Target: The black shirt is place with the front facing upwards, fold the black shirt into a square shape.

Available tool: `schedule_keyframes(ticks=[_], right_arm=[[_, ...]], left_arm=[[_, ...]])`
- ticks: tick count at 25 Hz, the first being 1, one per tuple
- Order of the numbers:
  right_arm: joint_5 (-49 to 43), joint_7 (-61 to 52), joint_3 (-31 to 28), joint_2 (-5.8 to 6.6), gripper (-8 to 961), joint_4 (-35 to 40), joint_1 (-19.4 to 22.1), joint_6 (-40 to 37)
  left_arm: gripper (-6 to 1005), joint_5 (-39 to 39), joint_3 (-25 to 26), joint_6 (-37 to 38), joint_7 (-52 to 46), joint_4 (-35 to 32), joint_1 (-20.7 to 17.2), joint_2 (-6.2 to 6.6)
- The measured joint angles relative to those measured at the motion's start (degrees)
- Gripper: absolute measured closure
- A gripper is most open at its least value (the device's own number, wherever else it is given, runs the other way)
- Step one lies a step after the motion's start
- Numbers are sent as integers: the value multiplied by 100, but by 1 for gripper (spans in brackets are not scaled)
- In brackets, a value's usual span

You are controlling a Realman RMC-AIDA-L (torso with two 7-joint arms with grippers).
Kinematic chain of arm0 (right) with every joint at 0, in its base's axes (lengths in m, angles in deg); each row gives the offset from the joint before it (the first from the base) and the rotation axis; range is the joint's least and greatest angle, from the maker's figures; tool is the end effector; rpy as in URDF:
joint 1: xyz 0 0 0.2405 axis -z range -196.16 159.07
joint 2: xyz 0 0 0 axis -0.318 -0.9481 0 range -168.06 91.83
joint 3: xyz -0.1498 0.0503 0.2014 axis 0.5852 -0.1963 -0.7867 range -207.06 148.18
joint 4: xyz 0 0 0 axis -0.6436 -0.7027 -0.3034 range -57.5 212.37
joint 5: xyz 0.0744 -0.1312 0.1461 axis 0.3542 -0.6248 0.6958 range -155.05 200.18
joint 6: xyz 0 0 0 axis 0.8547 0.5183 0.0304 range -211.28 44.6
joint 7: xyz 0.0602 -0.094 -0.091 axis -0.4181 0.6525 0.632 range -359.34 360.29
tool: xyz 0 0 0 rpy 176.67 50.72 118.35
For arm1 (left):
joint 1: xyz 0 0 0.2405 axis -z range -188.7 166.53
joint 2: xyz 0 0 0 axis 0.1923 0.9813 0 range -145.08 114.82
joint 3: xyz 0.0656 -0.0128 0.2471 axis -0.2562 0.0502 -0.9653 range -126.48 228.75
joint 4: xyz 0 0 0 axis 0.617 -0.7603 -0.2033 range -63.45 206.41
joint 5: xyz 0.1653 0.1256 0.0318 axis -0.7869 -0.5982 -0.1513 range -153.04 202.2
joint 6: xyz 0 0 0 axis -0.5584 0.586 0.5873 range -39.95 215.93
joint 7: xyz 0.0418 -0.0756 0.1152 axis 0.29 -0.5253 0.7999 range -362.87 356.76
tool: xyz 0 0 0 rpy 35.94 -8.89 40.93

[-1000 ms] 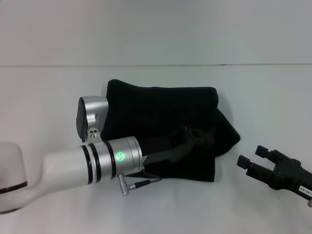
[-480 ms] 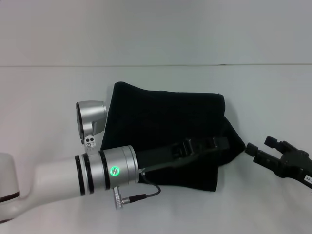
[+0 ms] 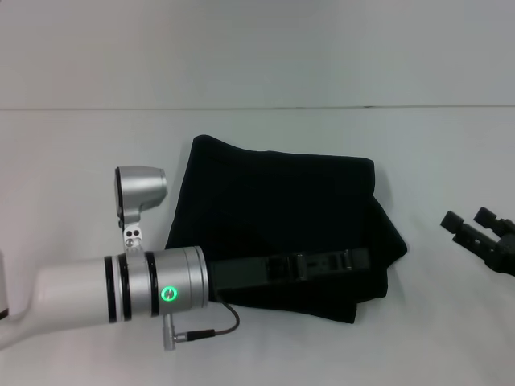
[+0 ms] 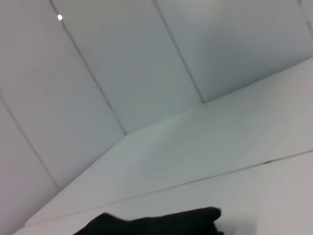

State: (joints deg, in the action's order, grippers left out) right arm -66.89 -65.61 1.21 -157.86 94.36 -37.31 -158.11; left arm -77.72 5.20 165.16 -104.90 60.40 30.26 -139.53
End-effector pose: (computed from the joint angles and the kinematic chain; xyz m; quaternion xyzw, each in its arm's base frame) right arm 0.3509 0.2851 -0.0106 -0.7588 0.4093 0.3679 0.3483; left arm -0.2013 0.3206 -0.1130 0.8041 0.5050 0.3115 0.0379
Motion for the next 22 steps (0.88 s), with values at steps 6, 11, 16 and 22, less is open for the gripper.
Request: schedule_keyframes(ticks=[6,11,16,22], right_arm=[[-61,70,247,9,23,-5,-13,-213],[-81,748,916,-16,22,-53,-187,-747],[-82,1232,1263,-40,22,-576,-724,-488],[-38,2034,1252,-79,22,-1104,-1260,127]], left_arm=[[128,9,-213,514,470,-913,-387,36],[56,83,212,788,466,-1813,-961,84],[60,135,1112,900,358,-1811,-1285,245],[61,139,1722,831,429,-1770,-1610,271]])
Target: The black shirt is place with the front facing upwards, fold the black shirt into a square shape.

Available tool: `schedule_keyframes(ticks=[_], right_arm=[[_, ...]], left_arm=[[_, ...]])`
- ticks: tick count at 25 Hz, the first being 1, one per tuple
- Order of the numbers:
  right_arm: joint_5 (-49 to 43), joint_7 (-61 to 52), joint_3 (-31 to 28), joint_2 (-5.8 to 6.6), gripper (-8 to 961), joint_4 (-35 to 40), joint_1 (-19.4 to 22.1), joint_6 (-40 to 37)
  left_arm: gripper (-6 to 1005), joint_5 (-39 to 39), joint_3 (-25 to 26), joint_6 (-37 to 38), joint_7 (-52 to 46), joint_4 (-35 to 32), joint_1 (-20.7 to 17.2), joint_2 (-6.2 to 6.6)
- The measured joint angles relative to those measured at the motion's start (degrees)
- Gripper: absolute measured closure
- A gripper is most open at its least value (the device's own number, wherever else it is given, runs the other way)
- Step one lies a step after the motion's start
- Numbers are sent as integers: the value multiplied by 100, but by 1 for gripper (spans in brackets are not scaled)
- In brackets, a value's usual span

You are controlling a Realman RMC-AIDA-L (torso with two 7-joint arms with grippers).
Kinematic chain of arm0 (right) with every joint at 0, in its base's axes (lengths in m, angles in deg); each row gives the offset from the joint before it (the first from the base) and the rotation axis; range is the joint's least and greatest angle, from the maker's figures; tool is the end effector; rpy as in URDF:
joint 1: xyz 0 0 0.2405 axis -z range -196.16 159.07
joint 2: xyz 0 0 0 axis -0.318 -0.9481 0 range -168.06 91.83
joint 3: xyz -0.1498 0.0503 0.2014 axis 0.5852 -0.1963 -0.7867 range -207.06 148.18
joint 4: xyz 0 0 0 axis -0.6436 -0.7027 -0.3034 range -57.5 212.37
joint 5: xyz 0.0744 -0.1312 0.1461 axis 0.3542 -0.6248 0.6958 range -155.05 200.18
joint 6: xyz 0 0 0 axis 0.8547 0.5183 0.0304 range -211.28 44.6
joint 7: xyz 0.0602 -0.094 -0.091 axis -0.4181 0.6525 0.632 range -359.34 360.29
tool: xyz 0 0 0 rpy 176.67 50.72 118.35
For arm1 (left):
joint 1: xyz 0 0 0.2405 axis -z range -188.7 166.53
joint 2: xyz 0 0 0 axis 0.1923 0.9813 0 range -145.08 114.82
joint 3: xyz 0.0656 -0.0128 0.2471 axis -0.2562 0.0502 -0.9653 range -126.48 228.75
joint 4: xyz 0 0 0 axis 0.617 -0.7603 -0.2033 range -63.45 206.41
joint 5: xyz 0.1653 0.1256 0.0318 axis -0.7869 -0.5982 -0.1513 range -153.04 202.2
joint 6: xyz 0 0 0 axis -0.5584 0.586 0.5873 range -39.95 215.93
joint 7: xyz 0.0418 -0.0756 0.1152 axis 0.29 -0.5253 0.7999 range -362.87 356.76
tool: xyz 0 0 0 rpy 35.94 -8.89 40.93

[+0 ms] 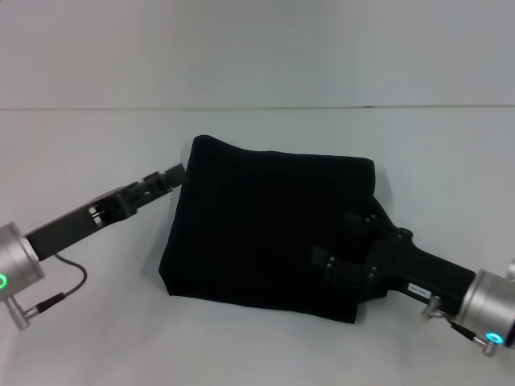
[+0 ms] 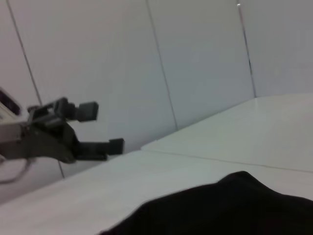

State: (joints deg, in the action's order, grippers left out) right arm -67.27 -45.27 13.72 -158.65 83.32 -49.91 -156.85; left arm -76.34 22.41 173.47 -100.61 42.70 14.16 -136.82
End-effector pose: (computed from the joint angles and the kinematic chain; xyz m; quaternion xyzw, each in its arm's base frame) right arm 0.2772 0.3080 -0.0813 -0.8898 0.2288 0.3111 0.2431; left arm -0.2890 0.3169 0.0013 -0.7529 -0.4723 -0.4290 0.1615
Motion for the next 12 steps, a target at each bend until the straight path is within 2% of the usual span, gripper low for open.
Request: schedule_keyframes(ticks=[5,9,12], right_arm=[[10,272,21,-19,23,-186,-232,665],[-13,319,33,-5,23,-235,-172,878],[-6,364,21,9,23,-236,-68,922]], left_arm=[[60,-37,50,-110,6,10,-59,-16],[60,-43,52,-126,-36,35,-97,-22],[61,-45,49,-126,-71,109,-103,22]])
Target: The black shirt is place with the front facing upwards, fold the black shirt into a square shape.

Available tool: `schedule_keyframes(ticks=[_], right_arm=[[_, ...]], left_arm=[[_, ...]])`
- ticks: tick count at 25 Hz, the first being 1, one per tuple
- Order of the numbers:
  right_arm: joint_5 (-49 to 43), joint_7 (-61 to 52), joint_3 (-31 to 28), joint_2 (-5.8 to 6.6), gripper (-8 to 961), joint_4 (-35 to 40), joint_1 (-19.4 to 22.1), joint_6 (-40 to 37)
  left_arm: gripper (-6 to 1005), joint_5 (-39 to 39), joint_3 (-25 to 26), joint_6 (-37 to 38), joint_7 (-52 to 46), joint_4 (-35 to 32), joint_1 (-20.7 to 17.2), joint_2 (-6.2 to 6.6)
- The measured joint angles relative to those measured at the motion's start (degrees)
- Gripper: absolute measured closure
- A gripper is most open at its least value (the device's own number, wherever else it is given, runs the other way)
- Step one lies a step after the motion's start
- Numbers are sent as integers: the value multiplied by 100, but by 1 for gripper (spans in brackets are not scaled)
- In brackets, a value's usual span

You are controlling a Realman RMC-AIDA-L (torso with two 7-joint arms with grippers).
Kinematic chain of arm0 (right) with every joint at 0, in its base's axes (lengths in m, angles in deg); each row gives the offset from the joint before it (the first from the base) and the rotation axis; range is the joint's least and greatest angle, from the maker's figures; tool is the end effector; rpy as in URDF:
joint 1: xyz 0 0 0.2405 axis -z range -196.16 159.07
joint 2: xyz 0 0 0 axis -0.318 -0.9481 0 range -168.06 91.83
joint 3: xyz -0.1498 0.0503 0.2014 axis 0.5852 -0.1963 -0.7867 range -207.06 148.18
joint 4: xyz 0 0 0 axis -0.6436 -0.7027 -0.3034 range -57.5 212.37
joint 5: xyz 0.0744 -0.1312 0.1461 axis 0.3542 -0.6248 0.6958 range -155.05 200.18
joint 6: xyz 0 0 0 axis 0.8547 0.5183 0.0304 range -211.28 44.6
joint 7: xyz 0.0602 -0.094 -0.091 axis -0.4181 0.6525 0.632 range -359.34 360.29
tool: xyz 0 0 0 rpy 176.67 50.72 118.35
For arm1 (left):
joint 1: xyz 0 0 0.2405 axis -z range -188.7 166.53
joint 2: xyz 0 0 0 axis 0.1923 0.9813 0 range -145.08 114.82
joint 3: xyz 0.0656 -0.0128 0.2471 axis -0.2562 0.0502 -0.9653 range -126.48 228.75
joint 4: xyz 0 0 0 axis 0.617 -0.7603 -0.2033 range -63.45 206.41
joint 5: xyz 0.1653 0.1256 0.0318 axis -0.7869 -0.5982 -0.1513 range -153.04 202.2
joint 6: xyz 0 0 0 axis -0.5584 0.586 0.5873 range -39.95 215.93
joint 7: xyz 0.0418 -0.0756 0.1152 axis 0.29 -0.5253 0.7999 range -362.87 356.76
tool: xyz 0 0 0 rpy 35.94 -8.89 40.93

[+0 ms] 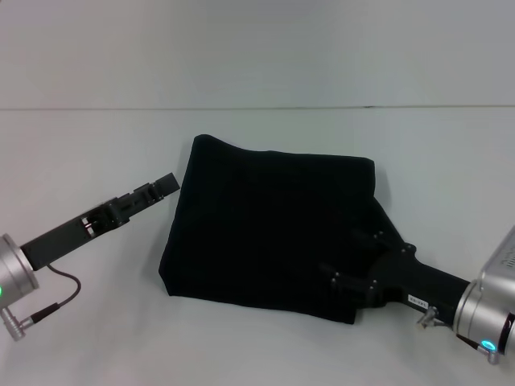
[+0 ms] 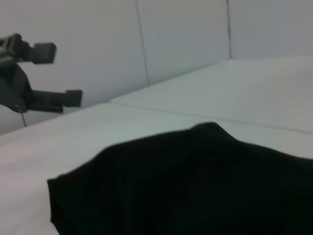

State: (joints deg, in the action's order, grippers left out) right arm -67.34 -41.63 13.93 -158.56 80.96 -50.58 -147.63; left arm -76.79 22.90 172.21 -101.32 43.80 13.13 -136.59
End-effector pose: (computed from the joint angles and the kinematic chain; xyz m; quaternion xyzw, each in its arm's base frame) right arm 0.2966 0.3107 -0.0932 -0.8996 0.2415 0.2394 0.2741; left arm -0.2995 0.3115 -0.0008 -0.7394 -0.4949 -0.4242 0.1686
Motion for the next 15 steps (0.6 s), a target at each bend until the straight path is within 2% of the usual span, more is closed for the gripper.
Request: schedule_keyframes(ticks=[9,15], right_arm=[[25,-23,-33,6,23,-5,122,341],[63,11,-273,32,22,166,394,-316]], left_arm=[[61,-13,-35,-4,-58,114,20,78],[61,-65,-33,4,-203,114,-1,119]])
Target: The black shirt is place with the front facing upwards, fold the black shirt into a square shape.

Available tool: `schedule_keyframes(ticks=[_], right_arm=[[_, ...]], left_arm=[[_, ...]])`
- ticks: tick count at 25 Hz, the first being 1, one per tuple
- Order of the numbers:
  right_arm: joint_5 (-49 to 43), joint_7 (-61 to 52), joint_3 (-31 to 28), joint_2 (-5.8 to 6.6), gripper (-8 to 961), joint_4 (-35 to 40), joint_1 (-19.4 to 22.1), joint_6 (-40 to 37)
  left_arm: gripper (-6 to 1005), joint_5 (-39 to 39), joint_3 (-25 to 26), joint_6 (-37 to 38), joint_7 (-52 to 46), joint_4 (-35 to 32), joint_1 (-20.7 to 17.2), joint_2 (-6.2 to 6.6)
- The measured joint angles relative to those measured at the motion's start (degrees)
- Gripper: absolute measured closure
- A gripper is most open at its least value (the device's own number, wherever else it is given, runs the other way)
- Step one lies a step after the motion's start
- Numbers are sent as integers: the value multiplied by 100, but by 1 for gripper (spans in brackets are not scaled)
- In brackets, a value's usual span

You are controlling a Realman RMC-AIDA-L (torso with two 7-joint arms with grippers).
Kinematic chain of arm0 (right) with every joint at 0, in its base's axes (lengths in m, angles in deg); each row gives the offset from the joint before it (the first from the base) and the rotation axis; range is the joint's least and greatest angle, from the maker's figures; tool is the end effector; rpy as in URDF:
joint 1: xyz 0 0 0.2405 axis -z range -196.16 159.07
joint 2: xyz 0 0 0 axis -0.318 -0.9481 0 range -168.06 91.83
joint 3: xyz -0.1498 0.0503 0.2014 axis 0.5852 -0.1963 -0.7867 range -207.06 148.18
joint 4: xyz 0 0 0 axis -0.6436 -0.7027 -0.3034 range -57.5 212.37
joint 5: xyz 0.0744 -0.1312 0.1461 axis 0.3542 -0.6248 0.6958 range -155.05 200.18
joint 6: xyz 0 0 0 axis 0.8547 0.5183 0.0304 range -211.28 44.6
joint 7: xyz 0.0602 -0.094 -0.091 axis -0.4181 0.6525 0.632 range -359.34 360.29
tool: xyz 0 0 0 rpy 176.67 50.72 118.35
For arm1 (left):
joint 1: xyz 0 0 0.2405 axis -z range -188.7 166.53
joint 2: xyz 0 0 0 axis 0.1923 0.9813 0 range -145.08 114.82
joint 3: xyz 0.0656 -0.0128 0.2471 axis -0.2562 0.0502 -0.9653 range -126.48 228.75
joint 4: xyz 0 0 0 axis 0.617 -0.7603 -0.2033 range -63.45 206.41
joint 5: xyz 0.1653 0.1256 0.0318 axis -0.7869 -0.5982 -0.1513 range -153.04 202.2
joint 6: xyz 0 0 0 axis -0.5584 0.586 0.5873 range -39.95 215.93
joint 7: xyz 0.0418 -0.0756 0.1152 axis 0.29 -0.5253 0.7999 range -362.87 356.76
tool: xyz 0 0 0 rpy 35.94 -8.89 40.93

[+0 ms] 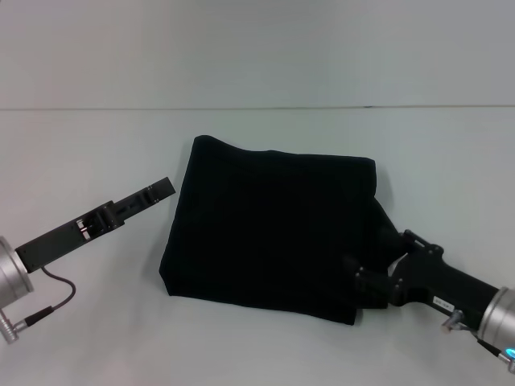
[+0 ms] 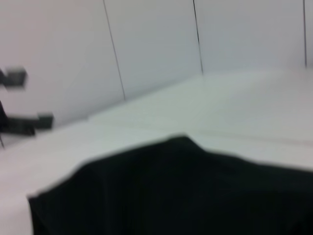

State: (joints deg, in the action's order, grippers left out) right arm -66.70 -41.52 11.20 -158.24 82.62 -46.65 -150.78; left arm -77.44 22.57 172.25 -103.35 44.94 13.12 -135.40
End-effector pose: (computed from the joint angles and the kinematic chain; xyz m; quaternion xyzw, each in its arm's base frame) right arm 0.3115 0.2998 -0.0785 -0.8794 0.2589 0.2619 0.3017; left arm -0.3043 0.3103 0.0015 -0.7338 -0.5117 -0.4176 0.1591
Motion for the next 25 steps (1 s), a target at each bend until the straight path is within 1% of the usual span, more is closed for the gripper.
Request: schedule_keyframes(ticks=[2,4,7,9,12,15,18,25], right_arm=[[-1,21,-45,1,22,95,82,-376],[-21,29,-30,-5,22,116,70,-636],[-67,67,91,-28,22,52,-107,-800],[-75,139,235,-42,22,-61,-277,-751],[-77,251,474,-50,22,-290,-571,-480],[-79,260,620,-58,22,-380,-693,-194],[-81,260,677,-53,22,-409,-670,-4],[-76,214,714,-21,23,-397,-423,164]], left_arm=[[60,-13,1,11,-29,0,-1,12],[60,-20,0,10,-38,0,-3,14],[60,-30,-8,3,-40,3,-3,13],[60,-31,-12,0,-41,4,-5,10],[60,-31,-15,-1,-45,7,-11,7],[60,-31,-17,-14,-50,9,-26,10],[61,-31,-17,-45,-51,8,-63,21],[60,-30,-15,-67,-61,9,-82,50]])
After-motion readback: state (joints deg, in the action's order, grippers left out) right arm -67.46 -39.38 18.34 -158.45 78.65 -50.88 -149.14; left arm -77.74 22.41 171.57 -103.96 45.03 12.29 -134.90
